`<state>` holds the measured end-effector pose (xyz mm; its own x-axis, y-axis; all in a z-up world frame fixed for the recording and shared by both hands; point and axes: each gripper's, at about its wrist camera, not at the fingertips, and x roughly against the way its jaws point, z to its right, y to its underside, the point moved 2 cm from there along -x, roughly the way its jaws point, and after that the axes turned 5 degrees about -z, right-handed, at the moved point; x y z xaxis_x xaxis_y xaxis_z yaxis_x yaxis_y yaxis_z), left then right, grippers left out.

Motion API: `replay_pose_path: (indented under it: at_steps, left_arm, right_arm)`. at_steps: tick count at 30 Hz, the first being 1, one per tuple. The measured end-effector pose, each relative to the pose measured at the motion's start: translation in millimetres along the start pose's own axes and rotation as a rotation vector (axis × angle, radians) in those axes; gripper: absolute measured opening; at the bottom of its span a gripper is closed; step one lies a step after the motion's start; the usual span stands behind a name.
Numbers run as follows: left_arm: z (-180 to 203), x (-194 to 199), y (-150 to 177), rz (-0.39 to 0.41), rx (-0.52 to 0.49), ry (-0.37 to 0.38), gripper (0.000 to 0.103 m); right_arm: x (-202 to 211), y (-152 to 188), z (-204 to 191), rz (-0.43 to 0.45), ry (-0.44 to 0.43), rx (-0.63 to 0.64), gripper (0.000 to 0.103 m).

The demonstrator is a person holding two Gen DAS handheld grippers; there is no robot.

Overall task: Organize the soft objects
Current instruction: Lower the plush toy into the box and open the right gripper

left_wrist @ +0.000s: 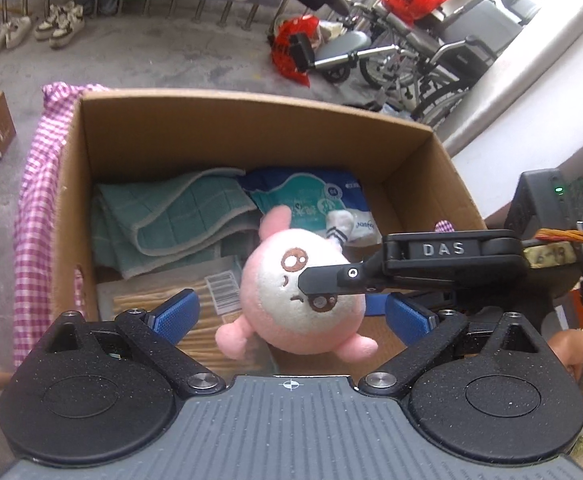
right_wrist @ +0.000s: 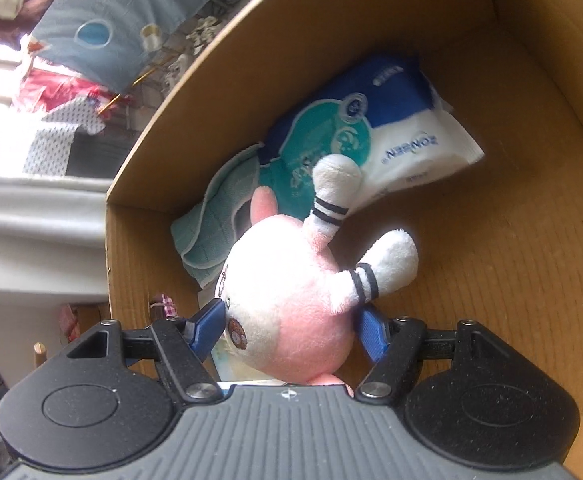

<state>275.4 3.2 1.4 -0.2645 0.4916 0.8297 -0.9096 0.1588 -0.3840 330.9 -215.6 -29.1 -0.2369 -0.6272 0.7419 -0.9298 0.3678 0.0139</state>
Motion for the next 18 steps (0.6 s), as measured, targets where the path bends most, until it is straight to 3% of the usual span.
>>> replay_pose_path:
  at_steps: [8,13,18]
  left_arm:
    - [1.6,34.5,12.7,0.089,0.003,0.013,0.100]
    - [9.0,51.8,15.6,0.153,0.014,0.038,0.100]
    - [14.1,68.5,20.2,0.215,0.019,0.044,0.101]
  right_arm:
    - [-6.8,5.6,2.3,0.007,0.002,-0.095,0.075]
    - [5.0,6.0,2.3,0.040,0.031,-0.085,0.083]
    - [19.9,9.7,0.5,0.085,0.030,-0.056,0.083]
